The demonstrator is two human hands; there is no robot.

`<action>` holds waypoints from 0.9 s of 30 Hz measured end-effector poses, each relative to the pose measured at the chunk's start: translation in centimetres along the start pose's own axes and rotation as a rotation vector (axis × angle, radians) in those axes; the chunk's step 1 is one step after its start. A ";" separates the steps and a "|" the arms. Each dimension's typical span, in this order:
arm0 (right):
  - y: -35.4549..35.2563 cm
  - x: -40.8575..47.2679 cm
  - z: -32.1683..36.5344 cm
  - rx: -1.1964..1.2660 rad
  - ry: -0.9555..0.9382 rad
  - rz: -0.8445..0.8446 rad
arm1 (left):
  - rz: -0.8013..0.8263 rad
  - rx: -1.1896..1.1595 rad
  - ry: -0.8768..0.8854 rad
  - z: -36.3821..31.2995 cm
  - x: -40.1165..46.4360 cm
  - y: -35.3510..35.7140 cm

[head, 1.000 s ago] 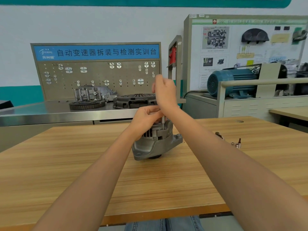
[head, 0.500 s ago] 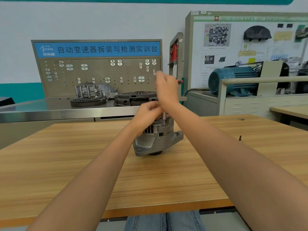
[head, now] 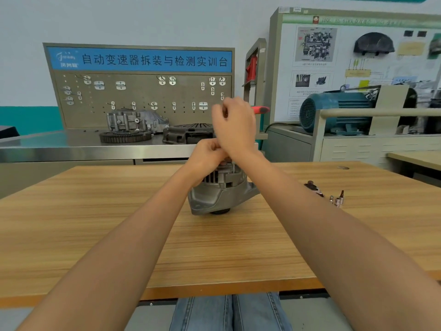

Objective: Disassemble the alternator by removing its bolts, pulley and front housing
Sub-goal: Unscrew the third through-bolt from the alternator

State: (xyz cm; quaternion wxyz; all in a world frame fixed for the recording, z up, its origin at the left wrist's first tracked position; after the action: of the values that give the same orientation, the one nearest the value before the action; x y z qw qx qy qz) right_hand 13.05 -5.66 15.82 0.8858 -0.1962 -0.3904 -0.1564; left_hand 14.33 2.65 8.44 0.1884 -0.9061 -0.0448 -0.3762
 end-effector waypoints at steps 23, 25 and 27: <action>0.7 1.3 -2.4 0.706 0.541 0.295 | 0.079 -0.043 0.036 -0.8 -0.1 0.9; 0.2 0.9 -1.7 0.488 0.367 0.210 | 0.053 -0.045 0.023 -0.7 0.0 0.6; -0.4 0.1 -0.7 0.064 0.109 0.041 | 0.011 -0.014 -0.005 -0.2 0.1 0.2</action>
State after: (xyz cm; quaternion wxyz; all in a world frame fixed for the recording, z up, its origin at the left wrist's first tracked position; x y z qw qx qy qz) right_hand 13.41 -6.35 15.56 0.9146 -0.1670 -0.3422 -0.1360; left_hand 14.26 2.37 8.57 0.1841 -0.9086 -0.0376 -0.3730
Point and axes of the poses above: each hand's wrist, its own x-axis towards the middle knuckle, its own y-axis out of the palm, z = x × y, the point moved 8 cm from there along x, towards the middle knuckle, and after that the axes turned 15 degrees about y, right-handed, at the moved point
